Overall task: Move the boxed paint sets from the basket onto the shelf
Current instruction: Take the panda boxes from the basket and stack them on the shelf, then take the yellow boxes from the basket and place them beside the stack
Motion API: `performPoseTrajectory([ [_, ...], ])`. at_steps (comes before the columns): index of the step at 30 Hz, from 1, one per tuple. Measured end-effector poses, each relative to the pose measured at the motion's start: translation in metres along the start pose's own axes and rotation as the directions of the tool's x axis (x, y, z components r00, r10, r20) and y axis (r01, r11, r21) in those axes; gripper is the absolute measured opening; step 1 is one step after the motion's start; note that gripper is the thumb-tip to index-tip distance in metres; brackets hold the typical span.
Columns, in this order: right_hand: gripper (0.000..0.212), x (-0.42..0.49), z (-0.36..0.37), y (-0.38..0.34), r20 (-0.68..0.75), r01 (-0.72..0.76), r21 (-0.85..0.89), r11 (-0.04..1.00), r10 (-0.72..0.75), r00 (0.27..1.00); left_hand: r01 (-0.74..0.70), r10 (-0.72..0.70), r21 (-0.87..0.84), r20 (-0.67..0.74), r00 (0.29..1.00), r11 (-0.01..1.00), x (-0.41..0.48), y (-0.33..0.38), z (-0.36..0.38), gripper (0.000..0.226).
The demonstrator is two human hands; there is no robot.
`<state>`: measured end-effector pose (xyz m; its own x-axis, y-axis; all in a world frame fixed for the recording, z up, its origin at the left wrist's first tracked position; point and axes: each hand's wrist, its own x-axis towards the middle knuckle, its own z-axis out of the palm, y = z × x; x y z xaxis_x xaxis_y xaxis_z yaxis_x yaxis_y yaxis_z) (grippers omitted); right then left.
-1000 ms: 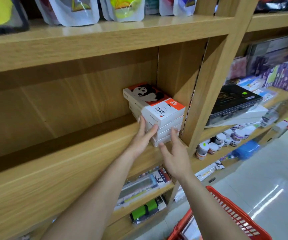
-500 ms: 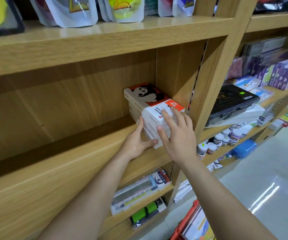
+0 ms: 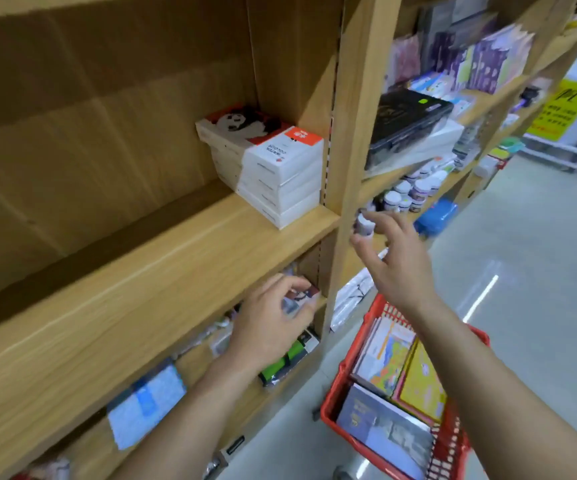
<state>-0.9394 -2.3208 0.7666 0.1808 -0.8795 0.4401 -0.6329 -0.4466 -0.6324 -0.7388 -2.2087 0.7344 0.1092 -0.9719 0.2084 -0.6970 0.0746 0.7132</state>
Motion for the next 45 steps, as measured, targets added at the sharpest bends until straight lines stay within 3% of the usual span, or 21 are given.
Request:
performPoseTrajectory([
  [4,0.037,-0.099,-0.033,0.083,0.134,-0.332,-0.241,0.912,0.37,0.919,-0.049,-0.01,0.149,0.373,0.928,0.988,-0.037,-0.022,0.079,0.044],
  [7,0.042,-0.162,-0.052,0.137,0.22,-0.499,-0.416,0.761,0.616,0.756,-0.043,-0.114,0.251,0.578,0.808,0.967,-0.043,-0.038,0.13,0.057],
  [10,0.047,-0.21,-0.057,0.183,0.28,-0.589,-0.477,0.652,0.748,0.602,-0.075,-0.168,0.321,0.666,0.727,0.944,-0.048,-0.049,0.167,0.053],
  [13,0.047,-0.239,-0.041,0.221,0.335,-0.613,-0.501,0.611,0.79,0.514,-0.077,-0.196,0.356,0.669,0.717,0.931,-0.047,-0.057,0.2,0.046],
  [17,0.053,-0.256,0.003,0.27,0.433,-0.624,-0.468,0.626,0.778,0.456,-0.057,-0.2,0.363,0.629,0.751,0.93,-0.035,-0.068,0.256,0.058],
  [20,0.058,-0.268,0.036,0.302,0.453,-0.677,-0.439,0.59,0.796,0.4,-0.049,-0.192,0.343,0.634,0.749,0.938,-0.029,-0.081,0.305,0.053],
  [22,0.06,-0.278,0.054,0.321,0.413,-0.722,-0.433,0.54,0.831,0.373,-0.049,-0.184,0.312,0.673,0.716,0.949,-0.029,-0.093,0.339,0.054],
  [25,0.06,-0.288,0.087,0.336,0.283,-0.776,-0.405,0.483,0.873,0.396,-0.03,-0.192,0.277,0.735,0.65,0.96,-0.028,-0.113,0.389,0.057],
  [28,0.073,-0.292,0.12,0.347,0.223,-0.875,-0.291,0.386,0.917,0.331,0.027,-0.217,0.255,0.762,0.61,0.967,-0.021,-0.13,0.433,0.062],
  [32,0.078,-0.304,0.149,0.364,0.046,-0.951,-0.18,0.252,0.968,0.248,-0.01,-0.209,0.277,0.749,0.629,0.961,-0.006,-0.158,0.469,0.059],
  [37,0.087,-0.304,0.174,0.367,-0.109,-0.958,-0.233,0.17,0.974,0.199,-0.059,-0.181,0.305,0.699,0.692,0.951,-0.012,-0.188,0.476,0.05],
  [40,0.08,-0.304,0.18,0.369,-0.127,-0.95,-0.255,0.18,0.968,0.218,-0.087,-0.148,0.292,0.693,0.706,0.953,-0.015,-0.196,0.479,0.047],
  [43,0.084,-0.305,0.183,0.37,-0.09,-0.985,-0.108,0.134,0.985,0.144,-0.059,-0.151,0.284,0.664,0.732,0.957,-0.013,-0.2,0.481,0.043],
  [45,0.085,-0.307,0.184,0.373,-0.079,-0.987,-0.119,0.104,0.99,0.114,-0.044,-0.164,0.289,0.657,0.736,0.956,-0.013,-0.199,0.482,0.042],
])
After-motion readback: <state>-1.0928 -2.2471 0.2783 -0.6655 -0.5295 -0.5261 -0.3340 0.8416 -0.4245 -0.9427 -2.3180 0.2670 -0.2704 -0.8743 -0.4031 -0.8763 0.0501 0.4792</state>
